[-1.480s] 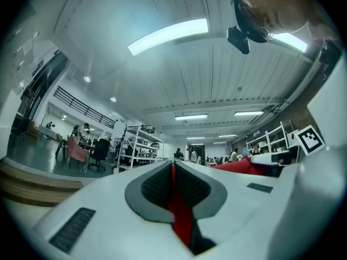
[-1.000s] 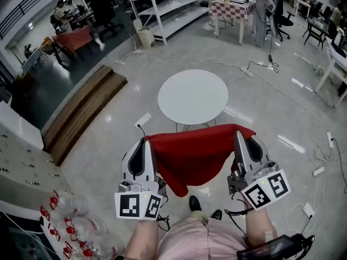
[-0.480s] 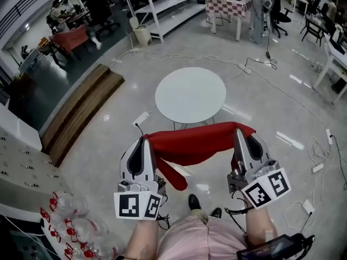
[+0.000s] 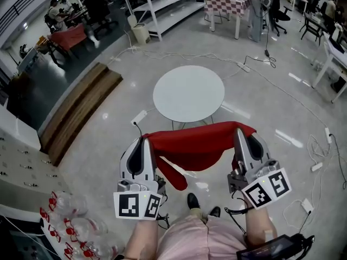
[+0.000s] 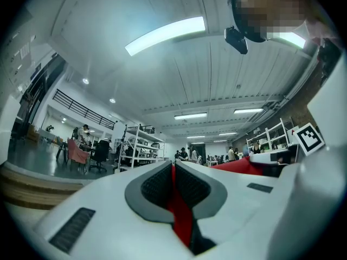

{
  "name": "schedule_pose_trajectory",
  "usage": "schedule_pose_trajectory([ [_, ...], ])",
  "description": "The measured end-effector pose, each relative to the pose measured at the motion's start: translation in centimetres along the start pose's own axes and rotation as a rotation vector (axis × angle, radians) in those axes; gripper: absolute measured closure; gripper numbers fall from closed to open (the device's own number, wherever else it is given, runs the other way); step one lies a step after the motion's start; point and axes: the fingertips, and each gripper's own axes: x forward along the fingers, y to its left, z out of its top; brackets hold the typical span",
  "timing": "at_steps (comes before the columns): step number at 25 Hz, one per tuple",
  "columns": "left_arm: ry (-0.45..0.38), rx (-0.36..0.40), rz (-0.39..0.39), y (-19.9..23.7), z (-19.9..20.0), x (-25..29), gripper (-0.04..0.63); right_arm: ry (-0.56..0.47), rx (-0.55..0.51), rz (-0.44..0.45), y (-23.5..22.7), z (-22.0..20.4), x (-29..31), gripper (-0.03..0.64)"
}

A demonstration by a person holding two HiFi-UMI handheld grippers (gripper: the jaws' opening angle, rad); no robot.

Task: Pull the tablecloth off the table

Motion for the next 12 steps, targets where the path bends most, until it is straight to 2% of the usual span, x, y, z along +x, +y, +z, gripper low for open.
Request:
schedule_pose_trajectory([
  [12,-0.002,0.009,-0.001,-0.36,0.27,-1.03,0.558,0.007,-0.006,-0.002,0.43,-0.02,-0.80,0.591],
])
